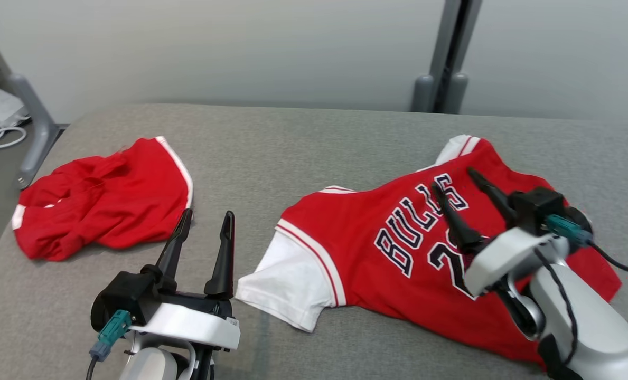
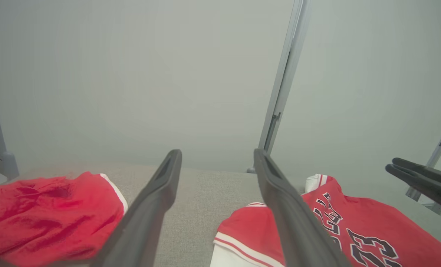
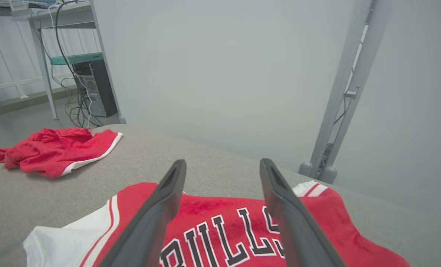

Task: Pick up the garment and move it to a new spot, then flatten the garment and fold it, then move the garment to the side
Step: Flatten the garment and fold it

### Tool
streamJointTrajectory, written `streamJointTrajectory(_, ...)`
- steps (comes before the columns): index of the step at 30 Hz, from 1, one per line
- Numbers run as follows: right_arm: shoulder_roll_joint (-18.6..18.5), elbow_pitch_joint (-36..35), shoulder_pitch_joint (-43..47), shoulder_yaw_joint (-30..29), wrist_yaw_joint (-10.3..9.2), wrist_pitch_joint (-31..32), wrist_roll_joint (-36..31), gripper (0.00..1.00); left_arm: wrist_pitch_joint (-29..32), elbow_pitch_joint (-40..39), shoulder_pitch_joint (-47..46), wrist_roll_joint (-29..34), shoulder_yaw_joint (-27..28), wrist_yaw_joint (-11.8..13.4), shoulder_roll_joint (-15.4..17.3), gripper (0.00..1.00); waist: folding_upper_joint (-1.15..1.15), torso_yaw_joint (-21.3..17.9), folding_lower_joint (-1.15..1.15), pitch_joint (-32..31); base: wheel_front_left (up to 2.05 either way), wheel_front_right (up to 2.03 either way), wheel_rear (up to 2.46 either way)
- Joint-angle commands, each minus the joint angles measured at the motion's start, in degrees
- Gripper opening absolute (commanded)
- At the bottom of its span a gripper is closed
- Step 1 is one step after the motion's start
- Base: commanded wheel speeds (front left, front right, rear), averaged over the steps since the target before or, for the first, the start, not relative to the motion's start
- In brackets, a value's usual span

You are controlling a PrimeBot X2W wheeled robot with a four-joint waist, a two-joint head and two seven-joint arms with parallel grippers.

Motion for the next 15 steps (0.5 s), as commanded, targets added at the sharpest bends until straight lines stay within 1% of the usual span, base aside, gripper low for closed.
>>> streamJointTrajectory(1, 0.1, -1.6, 2.7, -3.7, -0.01, -0.3, -2.4, 1.00, 0.0, -0.2, 0.4, 0.7, 0.3, -0.1, 0.2, 1.00, 0.00, -1.8, 0.00, -0.3, 0.00, 0.00, 0.00)
streamJointTrajectory(5, 2.1, -5.8, 9.0, -13.8, -0.01, -0.3, -8.4, 1.00, 0.0, -0.2, 0.6, 0.8, 0.8, -0.1, 0.2, 1.00, 0.00, -3.8, 0.00, -0.2, 0.00, 0.00, 0.00)
streamJointTrajectory(8, 4.0, -7.6, 13.0, -19.3, -0.01, -0.3, -11.4, 1.00, 0.0, 0.0, 0.8, 0.9, 0.9, -0.2, 0.2, 1.00, 0.00, -5.0, 0.00, -0.1, 0.00, 0.00, 0.00)
streamJointTrajectory(15, 6.4, -8.6, 16.5, -22.7, -0.01, -0.3, -14.6, 1.00, 0.0, 0.2, 0.9, 1.0, 1.0, -0.5, 0.2, 1.00, 0.00, -6.6, 0.00, 0.0, 0.00, 0.00, 0.00)
